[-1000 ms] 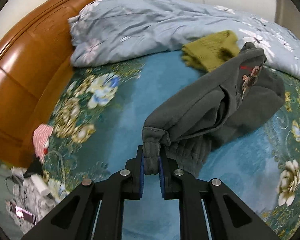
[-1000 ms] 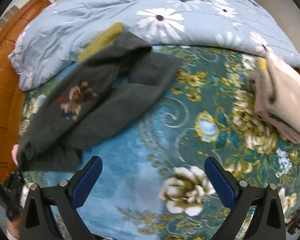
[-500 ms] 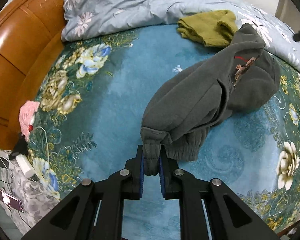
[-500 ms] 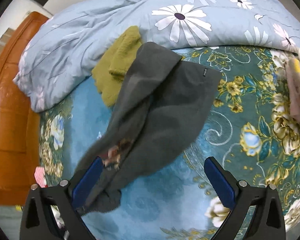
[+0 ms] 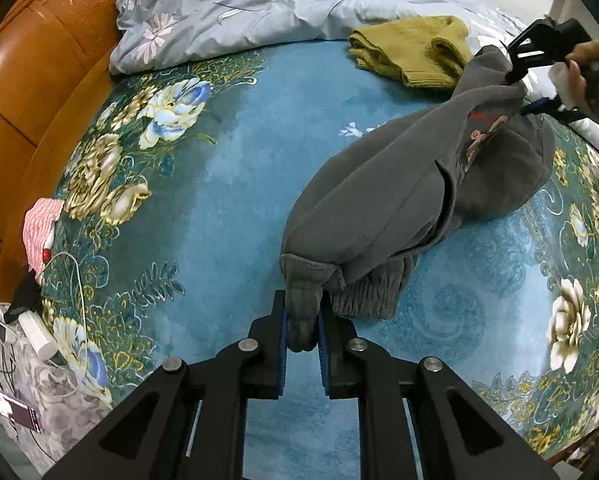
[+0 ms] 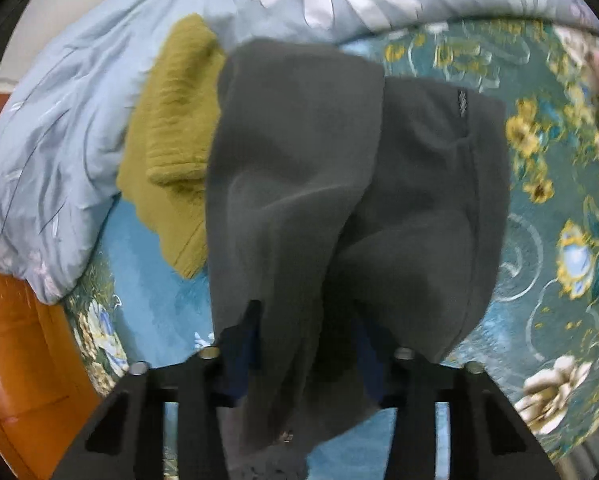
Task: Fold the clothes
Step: 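Hold the waistband with the left gripper while the right gripper grasps a leg hem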
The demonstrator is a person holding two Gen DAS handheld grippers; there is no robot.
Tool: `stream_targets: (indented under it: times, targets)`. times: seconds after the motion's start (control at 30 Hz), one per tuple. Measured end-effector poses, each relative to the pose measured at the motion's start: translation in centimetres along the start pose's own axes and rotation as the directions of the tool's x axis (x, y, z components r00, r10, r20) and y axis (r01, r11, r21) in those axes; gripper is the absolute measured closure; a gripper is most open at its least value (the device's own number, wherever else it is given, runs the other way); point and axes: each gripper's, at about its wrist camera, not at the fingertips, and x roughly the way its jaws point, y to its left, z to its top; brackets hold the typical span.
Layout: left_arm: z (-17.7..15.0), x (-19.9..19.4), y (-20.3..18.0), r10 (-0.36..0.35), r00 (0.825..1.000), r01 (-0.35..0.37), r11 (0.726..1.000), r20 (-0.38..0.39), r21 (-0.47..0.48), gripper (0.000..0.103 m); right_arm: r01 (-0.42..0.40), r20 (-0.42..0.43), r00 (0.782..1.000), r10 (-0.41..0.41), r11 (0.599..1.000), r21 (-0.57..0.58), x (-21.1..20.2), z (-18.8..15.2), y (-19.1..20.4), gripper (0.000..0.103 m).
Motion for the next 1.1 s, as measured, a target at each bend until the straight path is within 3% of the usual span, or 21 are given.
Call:
stream_targets:
  times: [0.03,0.13,0.27,0.4,0.6,0.73,0.87,1.0,1.07,1.1]
  targets:
    - [0.2,0.0,-0.1,0.0,1.0,0.0,1.0,0.0,0.011,0.09,0.0,-0.011,1.0,0.0,1.0,0.007,0.4,0.1,-0.1,0.083]
    - [0.6,0.1,-0.2,0.004,1.0,-0.004,0.999,-0.007,0.036,0.09,-0.015,-0.018,1.0,0.016,0.999,0.028,0.3,0.1,-0.7,0.097]
    - [1.8,0.1,-1.1,0.017,1.0,-0.016,0.997,-0.016,0.071,0.09,-0.108,0.029,0.994,0.106,0.991,0.076,-2.3,0.2,-2.8,0.098]
    - [3.1,-0.7,-3.1,0.006,1.0,-0.007,0.993,0.007,0.117,0.09,-0.209,0.12,0.974,0.193,0.968,0.137,-6.6,0.1,-7.8,0.099]
    - [4.0,-1.9,-7.1,-0.012,0.999,0.004,0.977,0.035,0.215,0.089,-0.245,0.274,0.946,0.175,0.937,0.25,-13.4,-2.4,-19.8,0.103]
    - [3.3,-2.5,-9.0,-0.003,0.999,-0.005,0.969,0.033,0.246,0.089,-0.18,0.254,0.962,0.103,0.935,0.304,-15.0,-4.4,-26.7,0.103]
    - [2.5,-2.9,-9.3,0.022,0.999,-0.028,0.966,0.028,0.256,0.089,-0.235,0.23,0.958,0.17,0.927,0.292,-13.9,-4.4,-27.3,0.102]
    - [1.9,-3.4,-9.6,0.049,0.998,-0.054,0.959,0.027,0.278,0.089,-0.262,0.193,0.956,0.222,0.942,0.211,-11.6,-3.4,-23.6,0.097]
    - [1.8,-3.7,-9.5,0.049,0.998,-0.055,0.96,0.029,0.274,0.089,-0.296,0.179,0.948,0.263,0.936,0.191,-10.2,-2.9,-21.3,0.072]
    - [1.8,-3.8,-9.5,0.049,0.998,-0.056,0.961,0.03,0.271,0.089,-0.316,0.173,0.943,0.286,0.931,0.182,-9.5,-2.7,-20.2,0.04]
